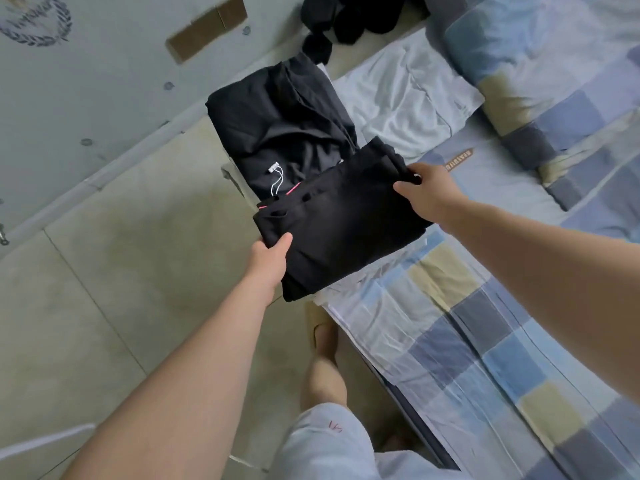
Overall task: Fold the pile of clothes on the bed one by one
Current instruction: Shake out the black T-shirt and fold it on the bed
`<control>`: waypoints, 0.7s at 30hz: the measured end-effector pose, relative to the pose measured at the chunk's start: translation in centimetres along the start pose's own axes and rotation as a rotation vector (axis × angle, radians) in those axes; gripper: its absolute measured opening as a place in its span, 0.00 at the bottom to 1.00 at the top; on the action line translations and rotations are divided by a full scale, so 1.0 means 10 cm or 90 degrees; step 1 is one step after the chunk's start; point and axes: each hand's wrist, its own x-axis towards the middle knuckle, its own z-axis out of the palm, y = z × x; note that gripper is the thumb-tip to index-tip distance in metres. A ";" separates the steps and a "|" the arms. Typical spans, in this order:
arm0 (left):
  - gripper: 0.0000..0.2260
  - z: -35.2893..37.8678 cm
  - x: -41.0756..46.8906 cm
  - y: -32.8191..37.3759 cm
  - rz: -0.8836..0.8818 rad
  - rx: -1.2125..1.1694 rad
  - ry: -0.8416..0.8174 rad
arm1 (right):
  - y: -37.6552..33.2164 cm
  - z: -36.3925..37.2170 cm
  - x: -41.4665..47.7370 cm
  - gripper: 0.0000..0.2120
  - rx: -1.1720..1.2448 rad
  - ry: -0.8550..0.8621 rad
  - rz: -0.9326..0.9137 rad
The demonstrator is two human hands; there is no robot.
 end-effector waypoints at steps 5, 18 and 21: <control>0.22 0.12 0.32 -0.04 -0.033 0.121 0.031 | 0.07 0.22 0.33 0.27 -0.231 0.053 0.045; 0.29 0.63 0.78 -0.36 0.517 0.717 0.034 | 0.66 1.02 0.52 0.31 -0.532 0.098 -0.203; 0.29 0.67 0.81 -0.37 0.503 0.735 0.039 | 0.66 1.01 0.58 0.31 -0.525 0.079 -0.206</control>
